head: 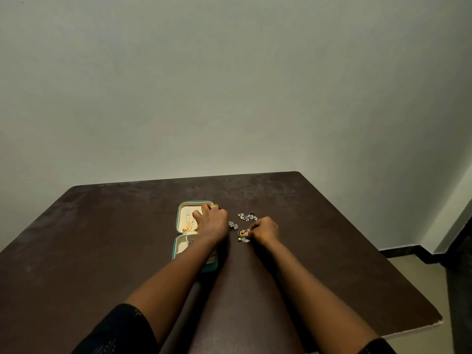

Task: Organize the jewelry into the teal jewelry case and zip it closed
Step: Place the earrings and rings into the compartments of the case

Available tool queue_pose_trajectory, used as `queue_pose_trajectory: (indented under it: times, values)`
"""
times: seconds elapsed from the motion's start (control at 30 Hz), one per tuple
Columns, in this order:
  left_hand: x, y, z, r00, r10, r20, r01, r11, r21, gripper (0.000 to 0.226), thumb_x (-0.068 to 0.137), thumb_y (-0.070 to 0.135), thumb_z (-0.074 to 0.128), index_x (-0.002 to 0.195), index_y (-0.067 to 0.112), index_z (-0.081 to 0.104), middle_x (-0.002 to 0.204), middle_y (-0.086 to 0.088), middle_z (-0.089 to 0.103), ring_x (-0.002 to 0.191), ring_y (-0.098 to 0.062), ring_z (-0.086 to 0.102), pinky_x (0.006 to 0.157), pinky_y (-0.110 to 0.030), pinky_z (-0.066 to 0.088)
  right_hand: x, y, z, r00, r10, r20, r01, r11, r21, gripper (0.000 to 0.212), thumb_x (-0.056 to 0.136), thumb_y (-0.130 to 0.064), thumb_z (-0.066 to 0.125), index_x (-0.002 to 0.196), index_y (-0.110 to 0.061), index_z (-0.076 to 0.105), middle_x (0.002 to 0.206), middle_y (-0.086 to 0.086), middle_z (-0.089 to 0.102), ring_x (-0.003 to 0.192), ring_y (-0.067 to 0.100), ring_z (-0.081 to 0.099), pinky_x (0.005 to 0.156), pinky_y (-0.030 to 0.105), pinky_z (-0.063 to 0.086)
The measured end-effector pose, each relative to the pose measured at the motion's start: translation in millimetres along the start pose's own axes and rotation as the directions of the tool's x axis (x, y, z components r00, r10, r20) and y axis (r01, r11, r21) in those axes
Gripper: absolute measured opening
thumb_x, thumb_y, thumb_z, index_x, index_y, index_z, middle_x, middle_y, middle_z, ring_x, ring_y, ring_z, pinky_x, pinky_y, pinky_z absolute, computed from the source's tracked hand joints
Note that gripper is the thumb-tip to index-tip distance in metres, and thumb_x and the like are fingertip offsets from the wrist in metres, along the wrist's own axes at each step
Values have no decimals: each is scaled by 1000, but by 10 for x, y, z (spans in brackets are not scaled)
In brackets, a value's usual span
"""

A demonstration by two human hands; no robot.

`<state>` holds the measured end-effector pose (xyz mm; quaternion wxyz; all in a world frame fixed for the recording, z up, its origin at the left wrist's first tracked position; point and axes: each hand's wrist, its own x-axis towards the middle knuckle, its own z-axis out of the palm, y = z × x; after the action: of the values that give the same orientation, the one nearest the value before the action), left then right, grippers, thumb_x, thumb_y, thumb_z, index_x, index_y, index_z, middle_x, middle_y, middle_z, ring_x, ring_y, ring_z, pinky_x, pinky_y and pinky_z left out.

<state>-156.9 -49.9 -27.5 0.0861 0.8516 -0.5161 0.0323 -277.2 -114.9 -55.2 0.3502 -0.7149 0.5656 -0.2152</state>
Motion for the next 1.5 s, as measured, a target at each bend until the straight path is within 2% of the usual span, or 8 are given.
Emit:
queue_pose_trajectory:
  times: [0.17, 0.3, 0.57, 0.8, 1.1, 1.23, 1.37, 1.5]
  values:
    - [61, 79, 24, 1000, -22, -7, 23, 999, 28, 23, 93, 13, 48, 112, 14, 60, 125, -6, 53, 119, -28, 32, 91, -45, 26, 22, 52, -72, 1000, 14, 20, -19, 941, 338, 8, 77, 1, 70, 83, -3, 72, 74, 7, 65, 70, 15, 58, 62, 18, 47]
    - [102, 144, 30, 1000, 2, 1, -2, 997, 75, 22, 95, 19, 46, 113, 15, 58, 127, -7, 54, 123, -29, 31, 97, -47, 24, 35, 80, -123, 997, -32, 64, -10, 821, 571, 24, 79, 8, 64, 69, -13, 61, 64, 3, 58, 56, 12, 51, 54, 20, 41]
    - [148, 271, 65, 995, -69, 69, 56, 981, 186, 31, 94, 33, 47, 119, 18, 56, 125, -7, 58, 126, -29, 32, 99, -45, 24, 66, 130, -237, 998, -44, -38, 58, 675, 735, 20, 78, 10, 63, 76, -10, 66, 71, 3, 64, 60, 5, 60, 53, 9, 44]
    - [147, 388, 69, 992, -95, 80, 81, 983, 166, 29, 91, 11, 49, 118, 19, 58, 120, -4, 60, 125, -30, 36, 100, -44, 23, 87, 175, -330, 997, 67, -27, -11, 507, 862, 15, 81, 1, 62, 75, -12, 66, 56, -5, 68, 51, 8, 56, 42, 14, 38]
    - [236, 294, 88, 956, -280, 90, 293, 888, -355, 15, 87, 19, 62, 99, 21, 70, 107, -5, 67, 109, -26, 51, 90, -43, 24, 88, 234, -406, 984, 66, 168, -180, 299, 937, 33, 89, -9, 32, 83, -10, 64, 59, -2, 72, 49, 5, 65, 55, 19, 44]
    - [266, 167, 29, 971, -138, 194, 234, 703, -672, 11, 77, 17, 74, 88, 22, 75, 89, 4, 70, 95, -15, 58, 96, -35, 38, 68, 193, -402, 981, 49, 188, -194, 287, 938, 34, 87, -4, 31, 84, -8, 64, 61, -2, 72, 50, 7, 66, 59, 21, 43]
    - [236, 47, -54, 977, -29, 210, 185, 601, -778, 24, 86, -1, 61, 108, 1, 69, 106, -12, 71, 91, -16, 55, 81, -30, 44, 12, 122, -372, 984, 25, 177, -177, 294, 939, 30, 87, -2, 34, 85, -7, 63, 62, -1, 73, 51, 7, 66, 57, 20, 44]
    - [111, -67, -176, 975, 11, 221, 178, 556, -812, 28, 91, -8, 48, 113, -6, 64, 100, -9, 65, 84, -14, 53, 61, -13, 39, -63, 15, -326, 985, 0, 175, -165, 330, 930, 29, 85, 5, 38, 83, -6, 64, 57, -2, 71, 46, 6, 63, 51, 18, 45]
